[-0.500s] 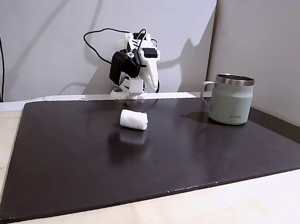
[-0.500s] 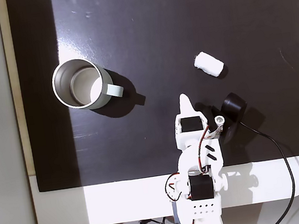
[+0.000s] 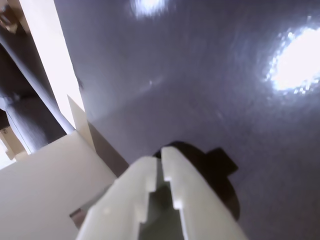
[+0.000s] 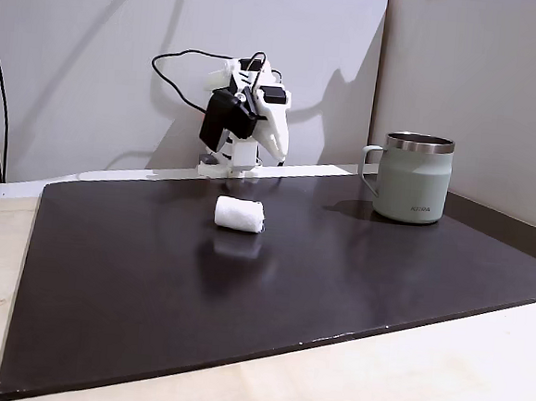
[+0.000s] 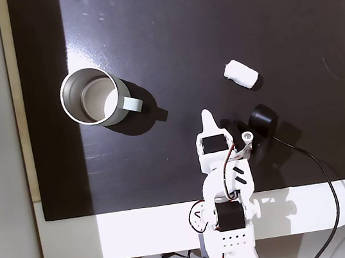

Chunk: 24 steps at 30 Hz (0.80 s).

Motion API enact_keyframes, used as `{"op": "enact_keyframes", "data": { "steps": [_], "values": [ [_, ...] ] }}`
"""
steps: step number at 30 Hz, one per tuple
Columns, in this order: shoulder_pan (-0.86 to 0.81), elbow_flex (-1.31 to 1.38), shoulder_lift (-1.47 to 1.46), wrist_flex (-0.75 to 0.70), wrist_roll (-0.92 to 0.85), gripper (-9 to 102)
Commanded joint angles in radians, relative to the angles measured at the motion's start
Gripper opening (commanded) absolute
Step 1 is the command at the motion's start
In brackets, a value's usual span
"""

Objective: Grasp a gauze and put it in the cup.

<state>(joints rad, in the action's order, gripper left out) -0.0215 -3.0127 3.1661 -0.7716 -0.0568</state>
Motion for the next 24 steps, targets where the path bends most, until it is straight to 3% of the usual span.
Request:
{"op": "enact_keyframes", "data": {
  "steps": [1, 18, 24],
  "values": [
    [0.000, 0.008, 0.012, 0.026, -0.008, 0],
    [-0.057, 0.098, -0.009, -0.009, 0.077, 0],
    [-0.064, 0.379, -0.388, -0.014, 0.219, 1]
  ]
}}
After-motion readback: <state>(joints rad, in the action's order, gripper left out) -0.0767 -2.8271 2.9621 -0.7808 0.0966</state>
